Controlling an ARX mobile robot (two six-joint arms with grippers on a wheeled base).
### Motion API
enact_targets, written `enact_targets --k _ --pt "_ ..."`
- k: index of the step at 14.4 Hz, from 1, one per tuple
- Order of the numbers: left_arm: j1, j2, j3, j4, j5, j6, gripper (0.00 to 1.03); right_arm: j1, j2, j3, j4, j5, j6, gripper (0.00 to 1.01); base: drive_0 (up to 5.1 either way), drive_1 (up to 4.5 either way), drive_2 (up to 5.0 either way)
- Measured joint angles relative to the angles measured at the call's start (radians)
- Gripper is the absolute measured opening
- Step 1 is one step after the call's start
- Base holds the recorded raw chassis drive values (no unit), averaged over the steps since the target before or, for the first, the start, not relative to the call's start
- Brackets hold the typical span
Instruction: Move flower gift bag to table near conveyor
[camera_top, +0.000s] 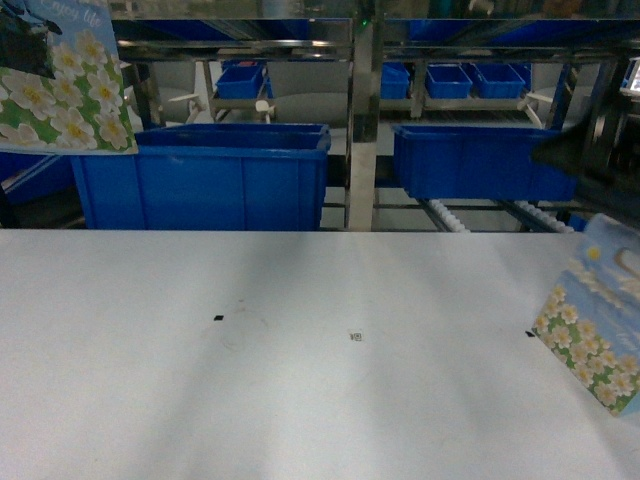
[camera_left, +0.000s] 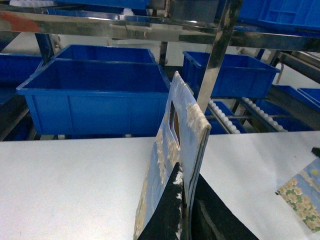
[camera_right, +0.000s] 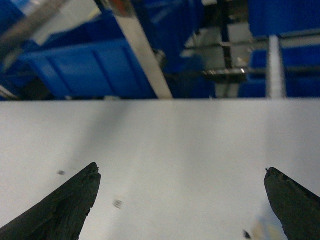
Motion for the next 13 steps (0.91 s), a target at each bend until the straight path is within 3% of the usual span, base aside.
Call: enact_targets --k 2,4,5,7,13 --pt "0.0 0.0 0.0 0.0 0.0 0.0 0.02 0.011 -0.044 0.0 -0.01 -0.017 0.023 0.97 0.0 0.0 0.0" --pt "0.0 0.0 0.0 0.0 -0.002 0.0 0.02 0.023 -0.235 -0.01 -0.022 -0.108 0.137 0.98 0.0 0.0 0.0" --pt "0.023 0.033 0.005 0.021 0.011 0.0 0.02 0.021 -0.222 -0.018 -0.028 -0.107 0.151 0.98 0.0 0.0 0.0" --pt "0.061 0.107 0.012 0.024 0.021 0.004 0.02 0.019 -0.222 -0.018 -0.028 -0.107 0.153 0.98 0.0 0.0 0.0" --pt "0.052 0.303 0.084 0.089 0.005 0.053 0.02 0.02 -0.222 -0.018 -0.027 -0.107 0.153 0.98 0.0 0.0 0.0"
